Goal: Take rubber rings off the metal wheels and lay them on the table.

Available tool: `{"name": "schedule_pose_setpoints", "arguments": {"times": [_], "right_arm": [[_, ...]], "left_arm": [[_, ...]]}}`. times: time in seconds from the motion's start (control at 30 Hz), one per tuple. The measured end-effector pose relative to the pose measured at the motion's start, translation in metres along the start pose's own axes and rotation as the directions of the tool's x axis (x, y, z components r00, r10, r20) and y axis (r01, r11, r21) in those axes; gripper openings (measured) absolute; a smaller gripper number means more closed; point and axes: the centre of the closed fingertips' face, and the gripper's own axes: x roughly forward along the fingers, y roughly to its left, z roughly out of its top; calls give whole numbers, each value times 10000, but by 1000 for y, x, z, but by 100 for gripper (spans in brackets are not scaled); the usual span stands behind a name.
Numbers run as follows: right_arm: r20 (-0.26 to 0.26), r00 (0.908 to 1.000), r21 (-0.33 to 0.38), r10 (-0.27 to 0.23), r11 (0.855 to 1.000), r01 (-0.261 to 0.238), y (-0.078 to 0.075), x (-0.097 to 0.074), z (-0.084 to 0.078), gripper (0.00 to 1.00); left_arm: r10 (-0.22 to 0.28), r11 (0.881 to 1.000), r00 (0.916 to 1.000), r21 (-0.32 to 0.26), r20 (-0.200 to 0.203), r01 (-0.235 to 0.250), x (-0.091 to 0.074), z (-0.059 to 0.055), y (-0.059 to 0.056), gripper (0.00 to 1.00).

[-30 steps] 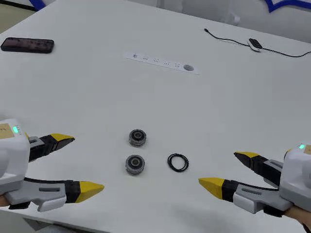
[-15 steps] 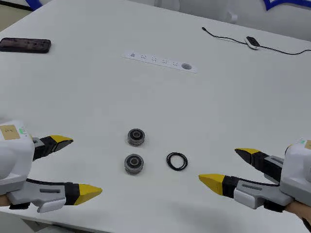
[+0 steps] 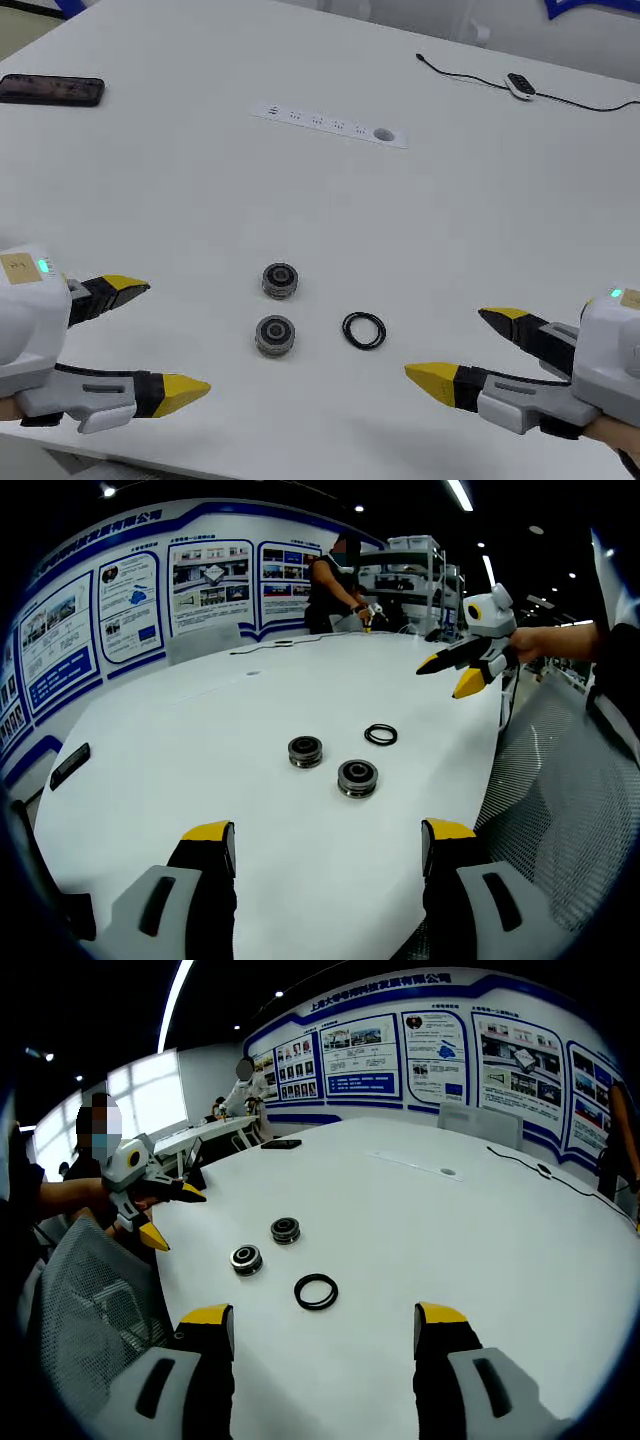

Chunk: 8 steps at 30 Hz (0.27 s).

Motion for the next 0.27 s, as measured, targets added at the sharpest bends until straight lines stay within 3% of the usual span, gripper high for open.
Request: {"name": "schedule_pose_setpoints", "arguments": {"times": [0.27], "right_arm": [[-11,10000,97,-46,9999,46,-1,-2,-1,75]], "left_arm": [[6,10000,10000,-14,-17,-6,0,-2,1,78]]}}
